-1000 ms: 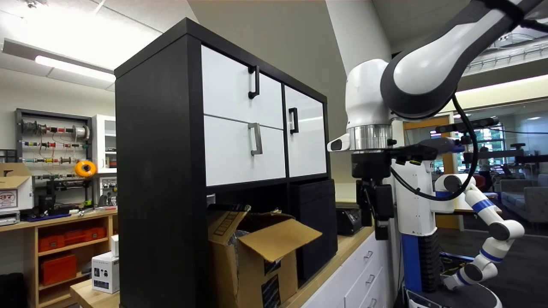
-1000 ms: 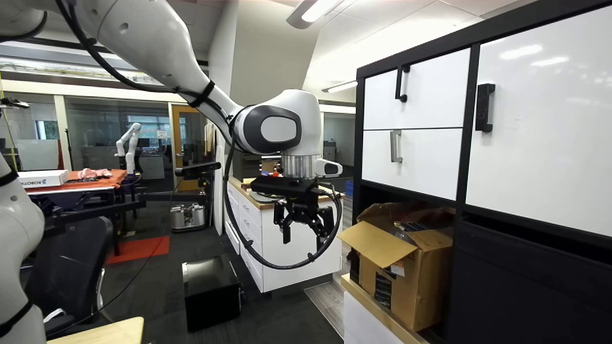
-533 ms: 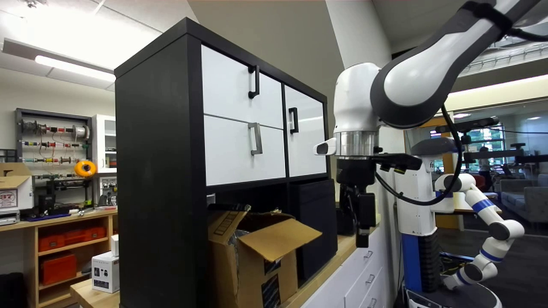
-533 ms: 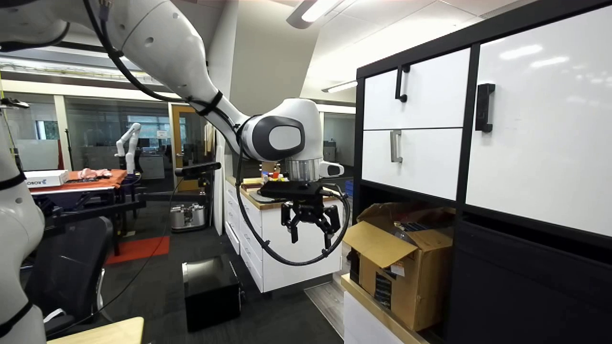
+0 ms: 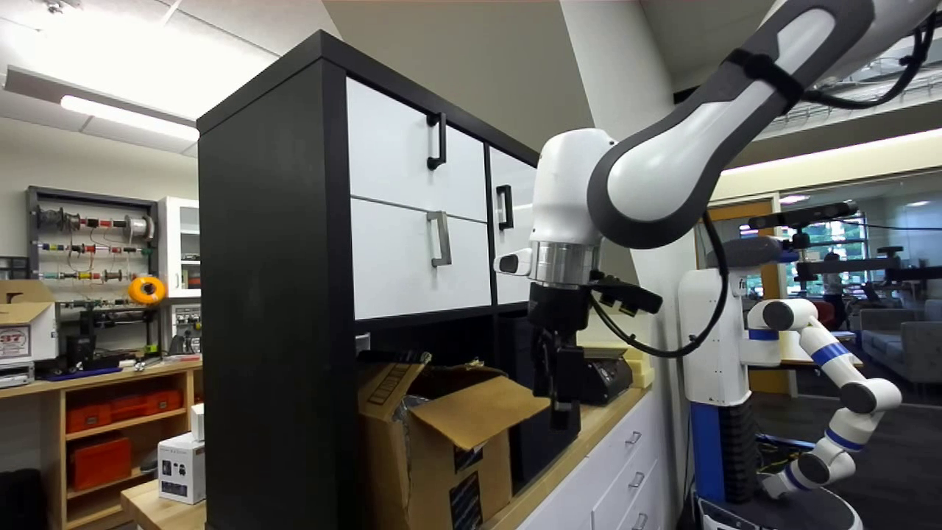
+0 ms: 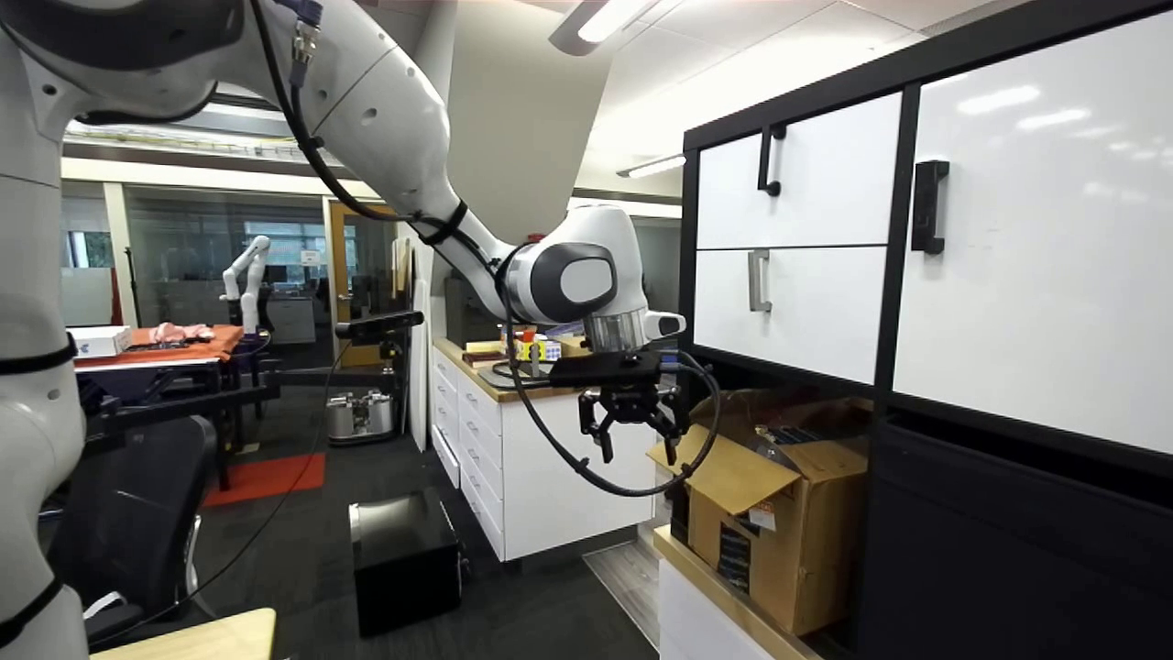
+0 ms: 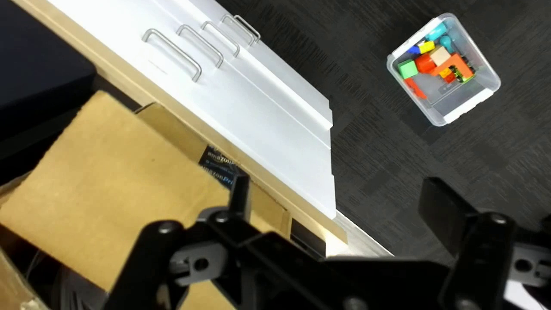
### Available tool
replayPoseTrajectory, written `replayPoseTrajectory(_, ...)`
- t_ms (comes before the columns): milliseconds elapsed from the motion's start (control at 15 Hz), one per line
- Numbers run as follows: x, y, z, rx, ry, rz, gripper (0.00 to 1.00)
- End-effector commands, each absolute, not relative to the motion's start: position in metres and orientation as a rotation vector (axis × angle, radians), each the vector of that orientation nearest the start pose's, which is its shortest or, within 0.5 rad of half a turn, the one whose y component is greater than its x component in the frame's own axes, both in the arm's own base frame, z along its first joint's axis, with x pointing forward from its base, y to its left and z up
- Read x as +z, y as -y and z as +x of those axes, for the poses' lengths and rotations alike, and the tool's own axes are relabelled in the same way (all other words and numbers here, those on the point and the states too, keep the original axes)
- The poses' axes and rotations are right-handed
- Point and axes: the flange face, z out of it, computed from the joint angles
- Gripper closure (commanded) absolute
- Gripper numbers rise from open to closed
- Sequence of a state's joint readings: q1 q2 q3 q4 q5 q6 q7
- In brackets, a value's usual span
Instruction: Pull out the brown box from underneath the cabinet
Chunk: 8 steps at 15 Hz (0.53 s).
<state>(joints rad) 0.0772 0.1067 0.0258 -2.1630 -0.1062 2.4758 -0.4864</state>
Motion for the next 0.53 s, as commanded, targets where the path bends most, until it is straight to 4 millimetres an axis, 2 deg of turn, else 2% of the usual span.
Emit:
replayPoseTrajectory(0, 0.37, -0.056, 0.597, -0.417, 1.179, -3.058, 0.0)
replayPoseTrajectory(467, 0.369, -0.048, 0.638, -0.674, 1.388, -2.975, 0.0)
